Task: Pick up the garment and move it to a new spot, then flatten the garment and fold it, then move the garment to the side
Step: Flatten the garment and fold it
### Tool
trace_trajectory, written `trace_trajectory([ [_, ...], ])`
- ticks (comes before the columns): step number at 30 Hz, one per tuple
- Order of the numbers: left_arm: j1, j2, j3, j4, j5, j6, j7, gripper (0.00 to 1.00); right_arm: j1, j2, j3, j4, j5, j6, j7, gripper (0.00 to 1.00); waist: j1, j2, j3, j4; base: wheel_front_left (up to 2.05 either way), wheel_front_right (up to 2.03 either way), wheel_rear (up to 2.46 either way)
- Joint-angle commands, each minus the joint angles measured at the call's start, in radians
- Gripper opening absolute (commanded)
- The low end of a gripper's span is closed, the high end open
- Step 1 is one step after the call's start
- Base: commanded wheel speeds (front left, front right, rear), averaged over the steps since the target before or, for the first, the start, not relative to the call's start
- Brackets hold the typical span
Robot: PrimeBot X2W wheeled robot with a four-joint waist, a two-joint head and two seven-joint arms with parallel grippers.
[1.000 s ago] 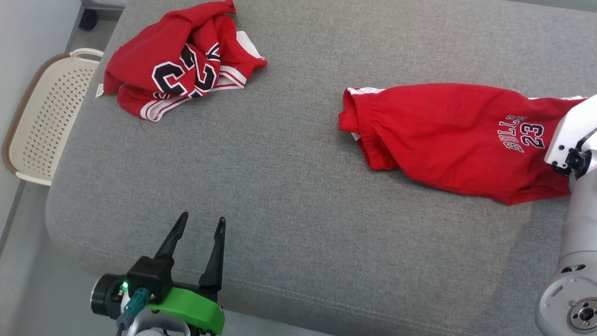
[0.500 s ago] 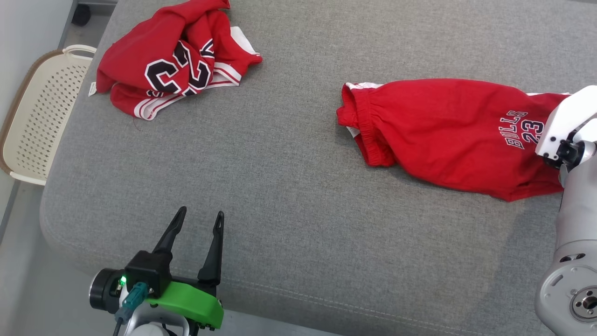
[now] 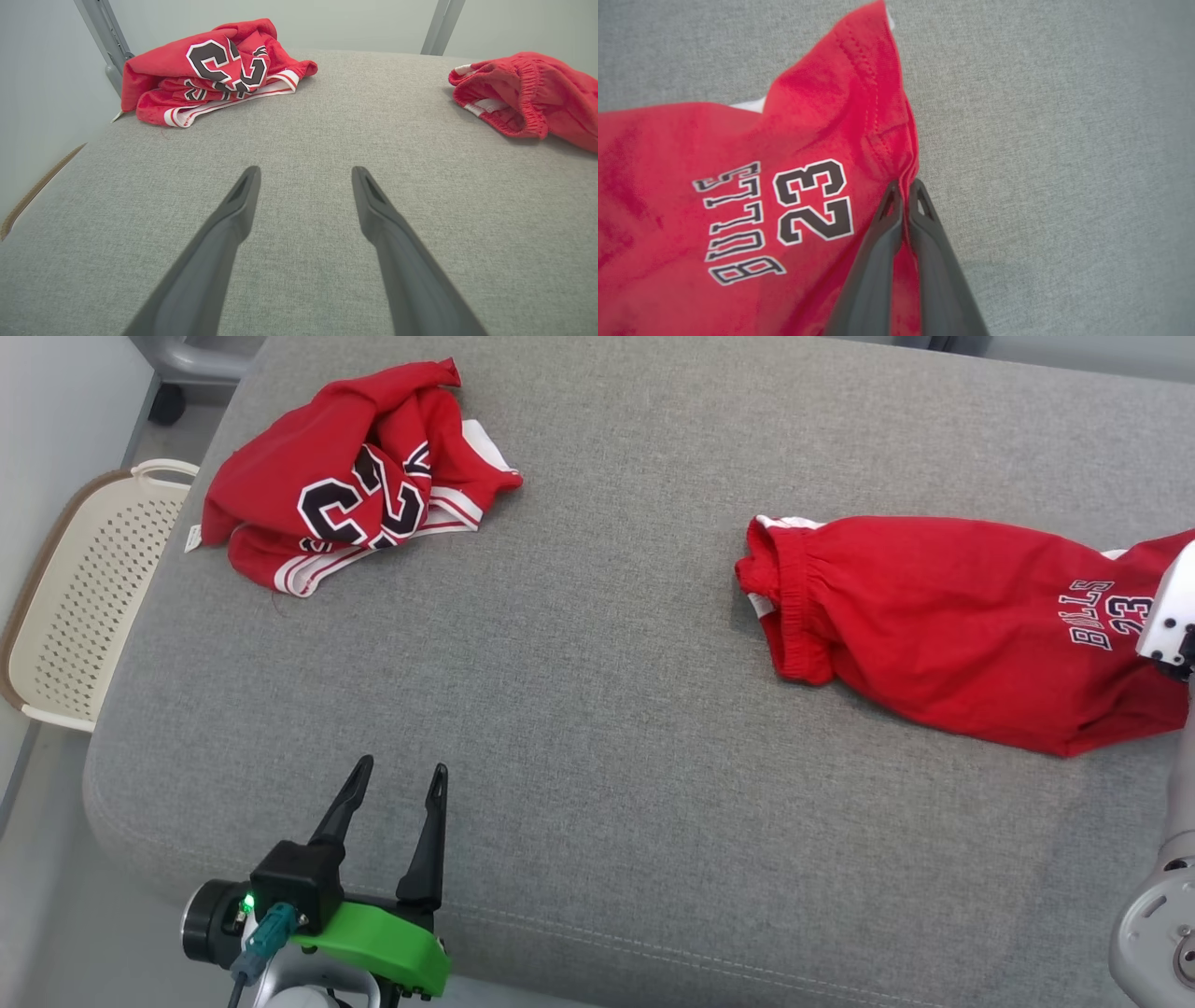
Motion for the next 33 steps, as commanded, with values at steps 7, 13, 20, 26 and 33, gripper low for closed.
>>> trace_trajectory([
  [7, 0.007, -0.015, -0.012, 0.019, -0.011, 0.0, -0.012, 1.0, 0.02, -0.04, 0.041, -0.01, -0.013, -0.002, 0.018, 0.0, 0.0, 0.0, -0.044, -0.008, 0.0, 0.0, 0.0],
  [13, 0.015, -0.015, -0.019, 0.033, -0.016, 0.001, -0.015, 1.0, -0.037, 0.006, 0.094, 0.046, 0.071, -0.002, 0.07, 0.0, 0.0, 0.0, -0.08, -0.003, 0.0, 0.0, 0.0],
  [20, 0.027, -0.018, -0.025, 0.044, -0.027, 0.003, -0.019, 1.0, -0.073, 0.057, 0.238, 0.112, 0.176, -0.002, 0.08, 0.0, 0.0, 0.0, -0.122, 0.015, 0.0, 0.0, 0.0],
  [26, 0.035, -0.021, -0.034, 0.052, -0.034, 0.0, -0.021, 1.0, -0.086, 0.075, 0.354, 0.187, 0.297, -0.002, 0.064, 0.0, 0.0, 0.0, -0.149, 0.039, 0.0, 0.0, 0.0],
  [33, 0.038, -0.027, -0.049, 0.057, -0.04, -0.004, -0.021, 1.0, -0.129, 0.076, 0.518, 0.333, 0.462, -0.002, -0.001, 0.0, 0.0, 0.0, -0.162, 0.077, 0.0, 0.0, 0.0],
])
